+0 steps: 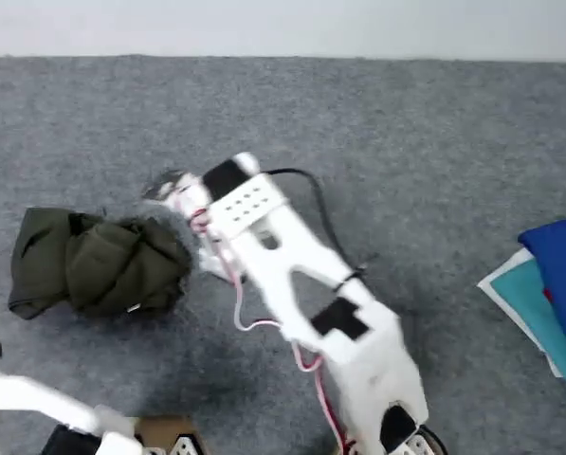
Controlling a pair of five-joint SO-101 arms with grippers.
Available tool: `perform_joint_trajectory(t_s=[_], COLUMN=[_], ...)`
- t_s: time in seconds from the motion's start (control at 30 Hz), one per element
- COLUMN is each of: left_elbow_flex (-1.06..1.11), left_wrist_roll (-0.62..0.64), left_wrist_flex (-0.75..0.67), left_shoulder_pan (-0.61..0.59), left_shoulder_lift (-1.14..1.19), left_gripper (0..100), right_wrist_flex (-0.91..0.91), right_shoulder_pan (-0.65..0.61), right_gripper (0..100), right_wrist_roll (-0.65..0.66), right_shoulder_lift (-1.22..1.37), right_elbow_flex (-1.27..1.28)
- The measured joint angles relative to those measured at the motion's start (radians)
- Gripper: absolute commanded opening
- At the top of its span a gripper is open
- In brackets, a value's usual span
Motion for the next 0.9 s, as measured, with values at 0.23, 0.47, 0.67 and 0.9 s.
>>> perform_joint_trajectory(t_s=[0.23, 0.47, 0.67, 0.9], left_elbow_flex=[0.000, 0.000, 0.020, 0.034], left_wrist_roll=[-0.009, -0.009, -0.009, -0.009], left_wrist_flex=[0.012, 0.015, 0.015, 0.017], left_shoulder_pan=[-0.035, -0.035, -0.035, -0.035], left_shoulder_lift=[0.000, 0.000, -0.002, -0.009], left_gripper=[32, 32, 32, 25], right_wrist_flex=[0.000, 0.000, -0.005, -0.104], right_shoulder_pan=[-0.106, -0.167, -0.167, -0.167], right_gripper=[43.4, 43.6, 43.4, 43.0], right_wrist_roll=[0.048, 0.058, 0.086, 0.115], right_shoulder_lift=[0.261, 0.292, 0.333, 0.433], right_elbow_flex=[-0.252, -0.404, -0.508, -0.508])
